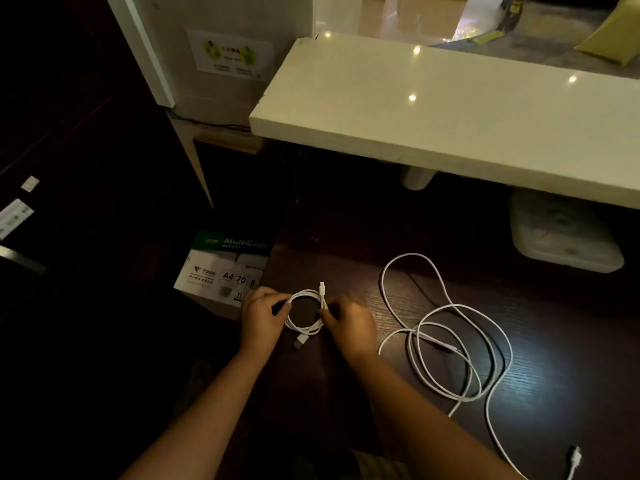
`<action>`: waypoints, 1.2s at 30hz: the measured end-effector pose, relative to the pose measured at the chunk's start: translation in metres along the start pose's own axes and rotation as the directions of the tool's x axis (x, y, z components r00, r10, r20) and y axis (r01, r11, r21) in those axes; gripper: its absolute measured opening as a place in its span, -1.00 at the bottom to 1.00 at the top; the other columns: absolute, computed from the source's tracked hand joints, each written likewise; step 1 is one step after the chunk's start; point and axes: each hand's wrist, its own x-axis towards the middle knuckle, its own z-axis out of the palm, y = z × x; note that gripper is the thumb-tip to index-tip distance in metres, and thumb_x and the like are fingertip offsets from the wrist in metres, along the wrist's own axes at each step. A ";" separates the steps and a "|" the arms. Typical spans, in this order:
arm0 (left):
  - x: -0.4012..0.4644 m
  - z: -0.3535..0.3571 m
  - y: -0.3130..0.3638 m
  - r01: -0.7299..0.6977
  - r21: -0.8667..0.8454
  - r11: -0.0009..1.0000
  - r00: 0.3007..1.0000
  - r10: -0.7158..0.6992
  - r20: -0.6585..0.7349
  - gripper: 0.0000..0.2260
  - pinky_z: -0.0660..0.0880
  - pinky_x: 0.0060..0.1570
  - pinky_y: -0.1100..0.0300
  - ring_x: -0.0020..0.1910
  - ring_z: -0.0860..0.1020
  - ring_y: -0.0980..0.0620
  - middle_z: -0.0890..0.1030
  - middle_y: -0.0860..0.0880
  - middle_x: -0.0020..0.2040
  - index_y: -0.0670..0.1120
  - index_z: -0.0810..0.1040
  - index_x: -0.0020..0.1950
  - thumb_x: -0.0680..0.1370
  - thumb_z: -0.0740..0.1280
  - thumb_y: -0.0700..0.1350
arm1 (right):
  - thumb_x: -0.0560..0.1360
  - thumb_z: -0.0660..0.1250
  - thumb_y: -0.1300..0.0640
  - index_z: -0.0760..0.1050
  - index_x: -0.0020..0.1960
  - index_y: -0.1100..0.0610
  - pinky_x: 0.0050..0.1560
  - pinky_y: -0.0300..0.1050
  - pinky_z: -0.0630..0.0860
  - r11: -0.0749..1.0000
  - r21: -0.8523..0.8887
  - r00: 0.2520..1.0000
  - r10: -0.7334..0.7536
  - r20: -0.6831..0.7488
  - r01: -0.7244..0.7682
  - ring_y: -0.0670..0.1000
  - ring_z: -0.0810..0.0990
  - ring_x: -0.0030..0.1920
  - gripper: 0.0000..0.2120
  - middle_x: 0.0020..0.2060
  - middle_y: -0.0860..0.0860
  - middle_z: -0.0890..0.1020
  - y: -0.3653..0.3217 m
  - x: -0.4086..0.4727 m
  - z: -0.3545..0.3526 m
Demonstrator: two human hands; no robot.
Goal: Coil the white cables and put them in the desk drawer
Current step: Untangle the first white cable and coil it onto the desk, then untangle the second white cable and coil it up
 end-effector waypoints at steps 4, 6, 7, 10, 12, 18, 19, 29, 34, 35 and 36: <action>0.000 -0.002 -0.001 -0.038 0.012 0.999 0.998 0.038 0.044 -0.83 0.49 -0.14 0.05 -0.06 0.53 -0.15 0.59 -0.14 -0.13 -0.17 0.66 0.01 0.43 0.42 -0.21 | 0.49 0.31 0.07 0.54 0.00 0.20 -0.16 -0.19 0.32 0.999 -0.029 0.999 -0.039 0.010 0.039 0.09 0.53 0.00 -0.80 0.01 0.11 0.54 0.001 0.000 0.000; -0.001 -0.005 0.000 -0.040 0.029 0.999 0.995 0.037 0.090 -0.79 0.46 -0.06 0.07 0.00 0.51 -0.14 0.58 -0.16 -0.05 -0.18 0.62 0.08 0.47 0.38 -0.18 | 0.50 0.31 0.07 0.54 0.07 0.19 -0.11 -0.16 0.39 0.999 -0.015 0.998 -0.048 0.036 0.049 0.10 0.53 0.02 -0.77 0.05 0.12 0.52 0.000 0.000 -0.003; -0.002 -0.007 0.003 -0.034 0.034 0.999 0.994 0.031 0.109 -0.76 0.43 0.00 0.09 0.06 0.50 -0.15 0.57 -0.17 0.00 -0.18 0.59 0.14 0.49 0.35 -0.16 | 0.50 0.30 0.07 0.53 0.10 0.18 -0.06 -0.12 0.42 0.998 -0.006 0.997 -0.057 0.046 0.057 0.11 0.54 0.03 -0.75 0.06 0.13 0.52 0.000 -0.002 -0.006; -0.019 -0.016 0.018 -0.019 0.007 1.000 0.995 0.018 0.097 -0.70 0.40 0.12 0.06 0.17 0.45 -0.14 0.53 -0.18 0.14 -0.17 0.50 0.25 0.52 0.29 -0.15 | 0.50 0.29 0.08 0.51 0.09 0.20 0.00 -0.06 0.42 0.993 -0.038 0.992 -0.113 0.049 0.115 0.17 0.51 0.06 -0.76 0.06 0.16 0.51 0.005 -0.020 -0.020; -0.038 -0.020 0.034 -0.083 -0.008 0.996 0.996 0.084 0.040 -0.71 0.43 0.11 0.04 0.14 0.48 -0.15 0.54 -0.17 0.13 -0.18 0.51 0.23 0.52 0.30 -0.18 | 0.48 0.30 0.07 0.51 0.11 0.19 0.04 0.00 0.43 0.975 -0.118 0.982 -0.184 0.030 0.187 0.20 0.50 0.07 -0.74 0.04 0.17 0.52 0.014 -0.041 -0.032; -0.113 0.001 0.074 -0.390 -0.037 0.920 0.913 0.392 0.112 -0.66 0.49 0.05 0.06 0.01 0.57 -0.11 0.60 -0.12 0.02 -0.13 0.57 0.13 0.46 0.18 -0.03 | 0.44 0.21 0.02 0.54 0.12 0.14 -0.01 0.07 0.56 0.983 -0.131 0.975 -0.151 -0.161 0.131 0.15 0.54 0.05 -0.67 0.05 0.12 0.56 0.074 -0.132 -0.067; -0.125 0.009 0.079 -0.419 -0.038 0.907 0.895 0.420 0.148 -0.66 0.48 0.05 0.08 0.00 0.57 -0.09 0.60 -0.10 0.02 -0.11 0.57 0.12 0.45 0.18 -0.02 | 0.42 0.25 0.06 0.55 0.11 0.13 0.00 0.05 0.56 0.988 -0.131 0.970 -0.113 -0.216 0.086 0.15 0.55 0.05 -0.69 0.06 0.12 0.57 0.089 -0.148 -0.072; -0.158 0.069 0.106 -0.661 0.153 0.735 0.677 0.496 0.544 -0.50 0.26 0.34 0.02 0.40 0.32 -0.10 0.37 -0.10 0.41 -0.09 0.29 0.43 0.48 0.23 -0.20 | 0.21 0.51 0.09 0.52 0.10 0.03 -0.11 0.00 0.55 0.938 -0.341 0.973 -0.022 -0.230 -0.059 0.13 0.57 0.01 -0.53 0.03 0.07 0.60 0.138 -0.209 -0.090; -0.147 0.075 0.108 -0.647 0.098 0.756 0.663 0.494 0.563 -0.78 0.47 0.08 -0.03 0.08 0.50 -0.16 0.54 -0.14 0.07 -0.17 0.57 0.04 0.42 0.29 -0.26 | 0.21 0.40 -0.07 0.53 0.00 -0.02 -0.15 -0.05 0.50 0.931 -0.363 0.988 -0.018 -0.154 -0.039 0.08 0.57 -0.06 -0.62 -0.06 0.00 0.58 0.129 -0.196 -0.071; -0.146 0.076 0.108 -0.634 0.080 0.770 0.668 0.493 0.557 -0.83 0.49 0.03 -0.05 0.03 0.51 -0.17 0.55 -0.16 0.00 -0.19 0.58 -0.03 0.40 0.30 -0.27 | 0.20 0.39 -0.08 0.54 -0.03 -0.02 -0.16 -0.05 0.49 0.934 -0.353 0.988 0.005 -0.155 -0.060 0.09 0.56 -0.07 -0.65 -0.08 -0.01 0.57 0.128 -0.194 -0.068; -0.145 0.077 0.106 -0.624 0.065 0.779 0.672 0.493 0.553 -0.87 0.50 -0.02 -0.07 -0.02 0.51 -0.18 0.55 -0.17 -0.05 -0.20 0.57 -0.09 0.39 0.30 -0.27 | 0.20 0.39 -0.07 0.54 -0.07 -0.02 -0.18 -0.05 0.49 0.937 -0.341 0.987 0.023 -0.159 -0.076 0.09 0.56 -0.09 -0.68 -0.11 -0.01 0.57 0.128 -0.193 -0.064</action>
